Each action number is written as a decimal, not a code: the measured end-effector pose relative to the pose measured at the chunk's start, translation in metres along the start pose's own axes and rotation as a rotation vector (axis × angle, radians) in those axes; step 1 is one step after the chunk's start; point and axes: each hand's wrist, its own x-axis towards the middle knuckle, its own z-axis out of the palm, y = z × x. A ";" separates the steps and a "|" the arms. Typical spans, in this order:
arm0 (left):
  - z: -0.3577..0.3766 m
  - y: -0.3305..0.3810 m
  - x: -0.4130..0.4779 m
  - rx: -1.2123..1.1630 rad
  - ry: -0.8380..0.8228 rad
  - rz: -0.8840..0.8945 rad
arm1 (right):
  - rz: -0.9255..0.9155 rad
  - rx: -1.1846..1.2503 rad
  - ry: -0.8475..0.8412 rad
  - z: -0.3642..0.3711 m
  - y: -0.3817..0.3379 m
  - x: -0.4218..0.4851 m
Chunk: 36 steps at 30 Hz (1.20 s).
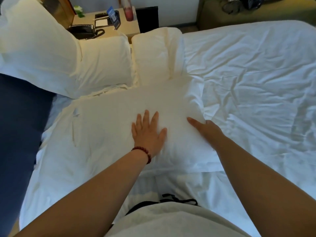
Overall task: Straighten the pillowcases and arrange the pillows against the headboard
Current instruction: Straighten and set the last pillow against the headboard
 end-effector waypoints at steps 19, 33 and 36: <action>-0.049 0.002 -0.054 -0.239 0.337 0.011 | -0.171 0.461 -0.555 0.042 -0.065 -0.057; -0.212 -0.082 -0.133 -0.292 0.461 -0.123 | -0.387 0.543 -0.944 0.147 -0.170 -0.192; -0.229 -0.125 -0.149 -0.282 0.420 -0.255 | -0.393 0.508 -0.988 0.182 -0.183 -0.218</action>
